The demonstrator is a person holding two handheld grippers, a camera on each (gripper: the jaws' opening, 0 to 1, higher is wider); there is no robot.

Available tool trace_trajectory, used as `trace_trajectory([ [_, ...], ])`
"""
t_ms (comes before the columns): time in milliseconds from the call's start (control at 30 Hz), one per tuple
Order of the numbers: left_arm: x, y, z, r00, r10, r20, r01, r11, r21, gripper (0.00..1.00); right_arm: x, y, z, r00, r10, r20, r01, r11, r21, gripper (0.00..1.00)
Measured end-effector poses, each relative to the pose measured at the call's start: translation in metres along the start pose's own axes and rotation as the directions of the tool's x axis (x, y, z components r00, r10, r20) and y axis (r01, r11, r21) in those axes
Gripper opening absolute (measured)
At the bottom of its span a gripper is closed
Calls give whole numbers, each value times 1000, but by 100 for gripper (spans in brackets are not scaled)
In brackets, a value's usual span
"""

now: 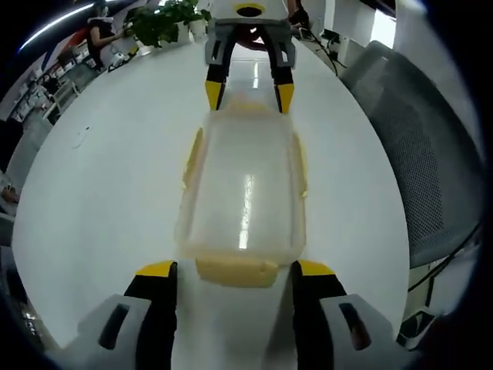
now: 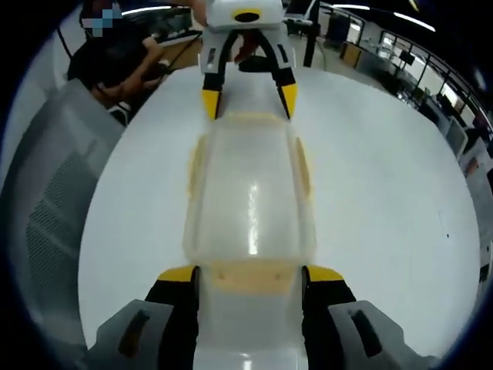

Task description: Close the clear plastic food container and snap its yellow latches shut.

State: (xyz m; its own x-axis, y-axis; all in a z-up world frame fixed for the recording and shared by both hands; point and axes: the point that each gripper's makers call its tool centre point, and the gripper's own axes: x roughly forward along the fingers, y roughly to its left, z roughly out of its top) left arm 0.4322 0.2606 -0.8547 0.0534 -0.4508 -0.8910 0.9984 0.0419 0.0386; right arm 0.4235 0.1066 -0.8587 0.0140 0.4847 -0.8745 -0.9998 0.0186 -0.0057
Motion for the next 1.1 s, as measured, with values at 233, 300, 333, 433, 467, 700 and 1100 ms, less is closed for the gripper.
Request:
trace_trajectory([
  [233,1,-5,1,999,-29,17,29,999,18,53,0,0,-1,1000,4,-3,-4,1000,-6,51],
  [300,1,-9,2,999,-42,20,41,998,41,50,-1,0,-2,1000,4,-7,-5,1000,-8,47],
  [333,1,-10,2,999,-44,20,43,998,46,50,-1,-1,-2,1000,3,-10,-3,1000,-6,47],
  [433,1,-7,1,999,-36,20,36,999,28,48,-2,-1,-3,1000,0,-15,0,1000,-5,41],
  [467,1,-6,1,999,-33,22,32,999,24,48,-2,-2,-4,1000,0,-17,0,1000,-8,40],
  [700,1,-7,2,999,-34,17,34,999,31,47,-2,-1,-4,1000,0,-19,0,1000,-5,40],
  [1100,-2,-7,2,997,-54,58,51,997,52,39,-2,6,-3,1000,-1,-24,1,1000,15,40],
])
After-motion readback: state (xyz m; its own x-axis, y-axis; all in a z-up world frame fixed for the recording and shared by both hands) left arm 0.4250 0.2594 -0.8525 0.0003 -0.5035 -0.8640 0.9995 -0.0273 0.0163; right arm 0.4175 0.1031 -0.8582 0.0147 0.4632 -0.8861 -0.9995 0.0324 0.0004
